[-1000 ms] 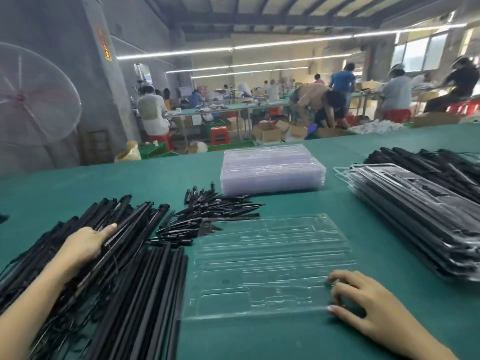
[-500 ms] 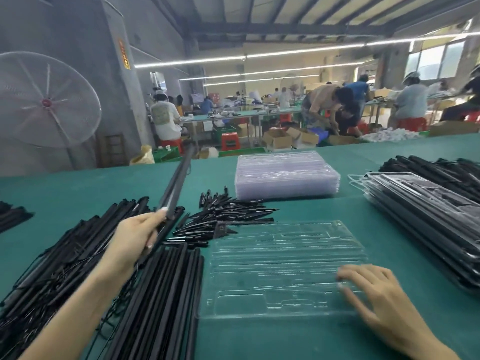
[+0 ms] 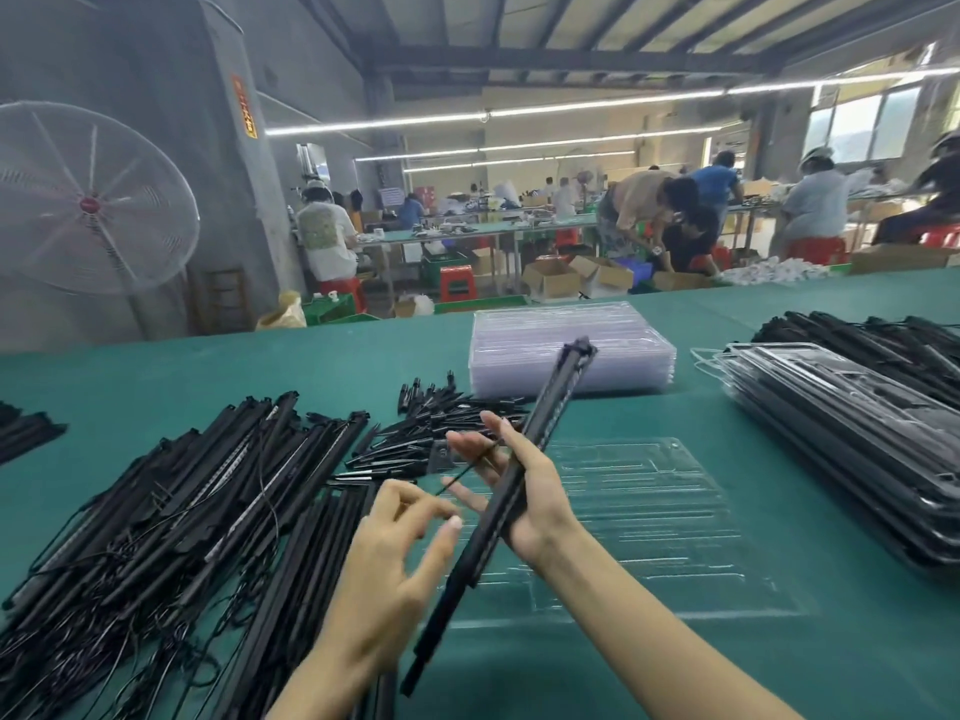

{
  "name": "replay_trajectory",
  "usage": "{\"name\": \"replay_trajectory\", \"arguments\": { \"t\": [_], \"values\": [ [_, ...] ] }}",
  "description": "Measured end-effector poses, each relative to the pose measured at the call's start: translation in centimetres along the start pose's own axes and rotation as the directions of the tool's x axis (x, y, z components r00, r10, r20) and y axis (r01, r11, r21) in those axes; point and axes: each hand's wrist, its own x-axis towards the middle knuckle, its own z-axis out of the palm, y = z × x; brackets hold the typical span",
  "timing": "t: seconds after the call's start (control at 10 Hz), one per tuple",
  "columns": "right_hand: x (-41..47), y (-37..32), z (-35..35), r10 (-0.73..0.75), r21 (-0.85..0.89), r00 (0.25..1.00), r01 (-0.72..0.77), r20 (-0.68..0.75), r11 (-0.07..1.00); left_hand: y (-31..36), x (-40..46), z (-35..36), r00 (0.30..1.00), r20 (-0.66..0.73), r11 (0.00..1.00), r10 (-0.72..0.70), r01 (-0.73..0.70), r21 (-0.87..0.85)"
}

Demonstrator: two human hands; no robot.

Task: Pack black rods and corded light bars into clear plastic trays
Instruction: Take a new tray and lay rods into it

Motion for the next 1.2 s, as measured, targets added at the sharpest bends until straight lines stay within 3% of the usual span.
{"name": "replay_trajectory", "arguments": {
  "t": [0.1,0.2,0.3,0.4,0.5,0.6,0.7,0.8,0.9,1.0,1.1,1.2],
  "values": [
    [0.6,0.1,-0.4,0.000,0.301,0.994,0.033,-0.108,0.953,-0.7,0.9,-0.8,0.995,-0.006,0.985,-0.098,0.098,0.145],
    [1.0,-0.6,-1.0,0.014,0.428,0.984,0.064,-0.177,0.901,-0.8,1.0,-1.7,0.780,0.470,0.910,-0.413,0.348,0.224],
    [1.2,-1.1,-2.1,0.067,0.398,0.981,0.011,-0.181,0.917,0.0,0.3,-3.2,0.489,0.763,0.839,-0.423,0.529,0.126],
    [1.0,-0.7,-3.0,0.153,0.307,0.981,-0.110,-0.117,0.945,0.7,-0.5,-3.9,0.572,0.726,0.886,-0.381,0.451,0.110],
    [0.6,-0.4,-3.1,0.218,0.186,0.976,-0.213,-0.011,0.959,2.6,-1.3,-3.8,0.499,0.836,0.838,-0.229,0.538,-0.091],
    [0.6,-1.1,-2.6,0.193,0.109,0.980,-0.198,0.058,0.974,3.2,-1.8,-3.1,0.446,0.893,0.668,-0.067,0.685,-0.292],
    [1.3,-2.1,-2.2,0.112,-0.006,0.993,-0.112,0.024,0.994,4.6,-0.8,-3.6,0.514,0.813,0.179,0.272,0.803,-0.568],
    [1.4,-2.8,-2.6,0.030,-0.192,0.999,-0.034,-0.026,0.981,6.4,0.8,-3.6,0.556,0.827,-0.356,0.087,0.792,-0.496],
    [0.6,-3.4,-3.4,0.027,-0.296,0.999,-0.031,-0.020,0.955,7.7,2.2,-1.1,0.636,0.745,-0.139,-0.199,0.734,-0.664],
    [-0.8,-3.7,-3.6,0.093,-0.377,0.995,-0.074,0.032,0.923,8.0,4.5,1.4,0.754,0.572,0.164,-0.321,0.640,-0.751],
    [-2.5,-3.7,-3.4,0.194,-0.439,0.972,-0.118,0.132,0.891,7.7,7.1,3.2,0.812,0.418,0.209,-0.408,0.529,-0.823],
    [-4.0,-3.1,-3.7,0.381,-0.391,0.882,-0.259,0.277,0.883,6.9,9.7,3.8,0.815,0.315,0.004,-0.486,0.363,-0.932]
  ]
}}
